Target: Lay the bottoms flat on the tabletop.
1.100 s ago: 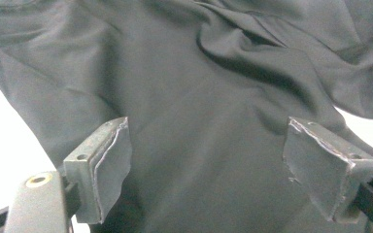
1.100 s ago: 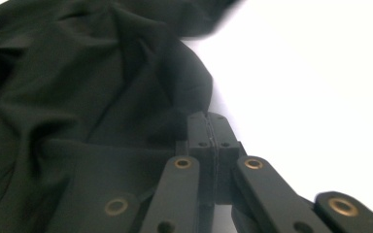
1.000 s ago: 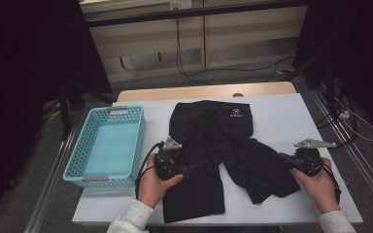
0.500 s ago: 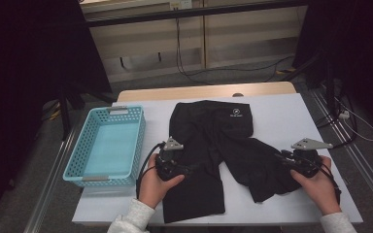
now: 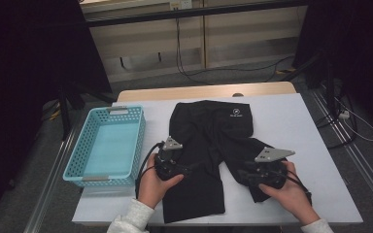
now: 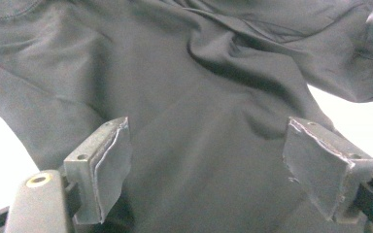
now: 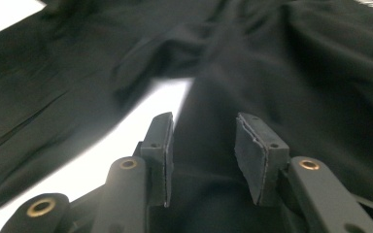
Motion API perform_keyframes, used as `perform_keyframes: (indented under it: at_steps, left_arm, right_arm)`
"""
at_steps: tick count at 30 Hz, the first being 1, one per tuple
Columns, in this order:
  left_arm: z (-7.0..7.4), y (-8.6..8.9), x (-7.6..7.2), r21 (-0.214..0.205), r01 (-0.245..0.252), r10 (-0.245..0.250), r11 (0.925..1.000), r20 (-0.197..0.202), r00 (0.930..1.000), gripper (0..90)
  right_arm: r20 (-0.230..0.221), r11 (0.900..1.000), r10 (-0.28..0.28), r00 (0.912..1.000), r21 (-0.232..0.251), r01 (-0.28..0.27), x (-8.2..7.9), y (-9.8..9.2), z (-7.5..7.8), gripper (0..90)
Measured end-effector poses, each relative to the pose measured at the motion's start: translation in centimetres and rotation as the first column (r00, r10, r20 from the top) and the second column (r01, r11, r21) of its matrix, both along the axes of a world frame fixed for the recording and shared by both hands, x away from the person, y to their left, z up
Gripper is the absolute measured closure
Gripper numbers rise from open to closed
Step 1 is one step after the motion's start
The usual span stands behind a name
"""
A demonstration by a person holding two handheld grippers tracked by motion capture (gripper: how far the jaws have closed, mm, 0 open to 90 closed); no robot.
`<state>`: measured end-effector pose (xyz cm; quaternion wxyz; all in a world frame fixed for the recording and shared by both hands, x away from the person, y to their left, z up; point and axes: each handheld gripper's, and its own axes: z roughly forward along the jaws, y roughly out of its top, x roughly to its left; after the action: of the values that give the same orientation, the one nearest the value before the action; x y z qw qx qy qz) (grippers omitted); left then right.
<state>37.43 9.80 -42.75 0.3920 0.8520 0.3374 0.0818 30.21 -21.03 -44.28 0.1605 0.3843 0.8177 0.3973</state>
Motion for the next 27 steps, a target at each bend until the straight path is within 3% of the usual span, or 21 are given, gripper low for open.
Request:
perform_keyframes:
  at_steps: [5, 8, 9, 10, 14, 19, 21, 23, 25, 27]
  left_arm:
    - [-0.1, 0.1, 0.0, 0.006, 0.002, -0.002, 1.0, -0.006, 1.0, 18.7]
    - [-0.2, 0.3, 0.1, 0.007, -0.002, 0.002, 1.0, -0.009, 1.0, 18.8]
    - [-0.2, 0.3, 0.2, 0.01, -0.004, 0.004, 0.9999, -0.008, 1.0, 18.8]
    - [-0.2, 0.4, 0.2, 0.01, -0.007, 0.007, 0.9999, -0.011, 0.9999, 18.8]
    - [-0.2, 0.4, 0.2, 0.001, -0.007, 0.007, 1.0, -0.008, 0.9999, 18.9]
    - [-0.2, 0.4, 0.2, 0.002, -0.005, 0.005, 1.0, -0.011, 0.9999, 18.9]
    - [-0.2, 0.4, 0.2, -0.002, -0.008, 0.008, 1.0, -0.012, 0.9999, 18.9]
    - [-0.2, 0.4, 0.2, -0.004, -0.009, 0.009, 1.0, -0.014, 0.9999, 18.9]
    - [-0.1, 0.4, 0.1, -0.006, -0.004, 0.004, 1.0, -0.011, 0.9999, 18.9]
    - [-0.1, 0.4, 0.1, -0.006, 0.0, 0.0, 1.0, -0.009, 1.0, 18.9]
  right_arm:
    - [-0.04, 0.995, 0.029, 0.9988, -0.094, -0.032, 0.8, 2.1, -1.8, 60.5]
    - [-0.031, 0.9952, 0.015, 0.9994, -0.096, -0.018, 1.4, 2.3, -1.9, 85.7]
    - [-0.039, 0.9954, 0.015, 0.9991, -0.094, -0.019, 1.7, 2.2, -1.8, 86.8]
    - [-0.051, 0.9969, 0.009, 0.9987, -0.078, -0.013, 2.0, 2.2, -1.7, 87.0]
    - [-0.026, 0.9996, -0.023, 0.9994, 0.013, 0.023, 2.8, 2.0, -0.8, 87.1]
    - [0.014, 0.9949, -0.035, 0.9993, 0.095, 0.033, 3.7, 2.5, -0.6, 86.1]
    - [-0.007, 0.9948, -0.03, 0.9995, 0.097, 0.031, 4.1, 2.9, -1.0, 84.3]
    - [-0.027, 0.996, -0.026, 0.9993, 0.085, 0.028, 4.2, 3.5, -1.4, 68.5]
    - [-0.006, 0.9987, -0.043, 0.9991, 0.027, 0.043, 4.1, 3.8, -1.4, 59.2]
    - [0.005, 0.998, -0.057, 0.9984, 0.029, 0.057, 3.9, 3.6, -1.0, 51.0]
